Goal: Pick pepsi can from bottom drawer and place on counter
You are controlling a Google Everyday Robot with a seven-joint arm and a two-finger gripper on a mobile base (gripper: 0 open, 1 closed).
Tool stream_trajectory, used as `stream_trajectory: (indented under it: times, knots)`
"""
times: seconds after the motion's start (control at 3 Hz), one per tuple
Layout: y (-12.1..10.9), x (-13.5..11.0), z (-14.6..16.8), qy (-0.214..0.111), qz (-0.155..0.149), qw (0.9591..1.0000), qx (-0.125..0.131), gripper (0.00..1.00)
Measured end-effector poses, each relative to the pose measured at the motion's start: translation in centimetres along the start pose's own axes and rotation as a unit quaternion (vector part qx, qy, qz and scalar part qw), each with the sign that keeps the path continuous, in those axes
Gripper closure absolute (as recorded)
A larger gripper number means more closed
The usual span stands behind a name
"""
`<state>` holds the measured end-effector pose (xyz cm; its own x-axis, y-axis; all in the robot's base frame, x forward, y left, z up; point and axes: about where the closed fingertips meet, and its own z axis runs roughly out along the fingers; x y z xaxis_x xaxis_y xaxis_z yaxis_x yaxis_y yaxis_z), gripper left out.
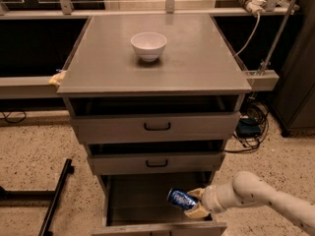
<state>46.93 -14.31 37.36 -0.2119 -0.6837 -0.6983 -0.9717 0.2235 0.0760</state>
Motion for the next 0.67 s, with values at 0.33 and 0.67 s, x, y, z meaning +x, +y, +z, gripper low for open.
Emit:
stream_trajectory:
  times: [0.33,0.67]
  knots:
    - [-1.2,-6.6,-6.0,0.017,-0.047,0.9979,0.042,1.00]
    - [-3.7,-13.6,-13.2,0.028,-0.093,0.9911,0.091,1.00]
